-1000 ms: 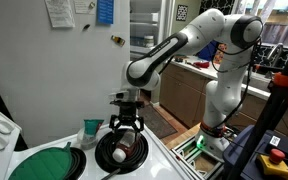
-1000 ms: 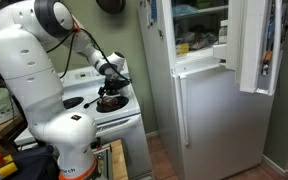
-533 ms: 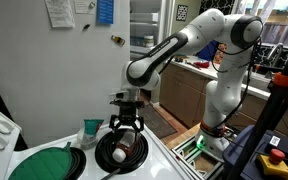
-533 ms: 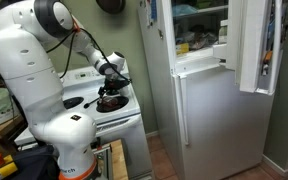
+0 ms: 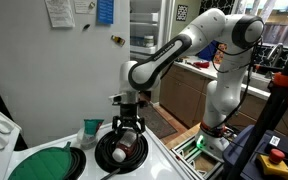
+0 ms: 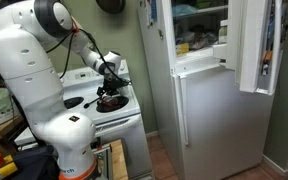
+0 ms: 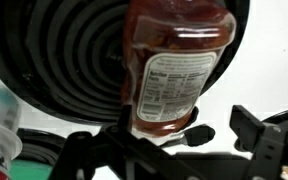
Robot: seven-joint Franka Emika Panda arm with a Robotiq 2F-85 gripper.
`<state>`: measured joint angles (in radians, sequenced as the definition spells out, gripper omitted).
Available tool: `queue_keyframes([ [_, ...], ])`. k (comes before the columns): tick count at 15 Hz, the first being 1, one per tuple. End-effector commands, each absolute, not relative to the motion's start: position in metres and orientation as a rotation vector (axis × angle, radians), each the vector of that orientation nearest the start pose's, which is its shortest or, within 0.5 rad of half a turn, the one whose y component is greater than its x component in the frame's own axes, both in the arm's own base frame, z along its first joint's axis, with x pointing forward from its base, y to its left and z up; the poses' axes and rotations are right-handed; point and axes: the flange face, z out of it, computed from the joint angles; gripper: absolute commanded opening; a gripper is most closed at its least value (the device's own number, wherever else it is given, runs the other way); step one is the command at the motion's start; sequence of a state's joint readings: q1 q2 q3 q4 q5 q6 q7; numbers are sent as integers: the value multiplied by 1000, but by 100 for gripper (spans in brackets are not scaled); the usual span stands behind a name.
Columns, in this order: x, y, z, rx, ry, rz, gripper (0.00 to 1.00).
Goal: Put the sauce bottle inside the fridge
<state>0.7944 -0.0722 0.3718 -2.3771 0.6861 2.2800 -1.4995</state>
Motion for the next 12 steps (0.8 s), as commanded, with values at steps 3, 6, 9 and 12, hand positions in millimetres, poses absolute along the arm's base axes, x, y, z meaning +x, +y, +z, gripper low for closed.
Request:
queue_keyframes([
  [3,178,465,354,1657,3064,53,100],
  [6,180,472,357,1653,3013,110,100],
  [9,181,480,352,1629,3024,137,100],
  [12,180,489,347,1595,3046,144,100],
])
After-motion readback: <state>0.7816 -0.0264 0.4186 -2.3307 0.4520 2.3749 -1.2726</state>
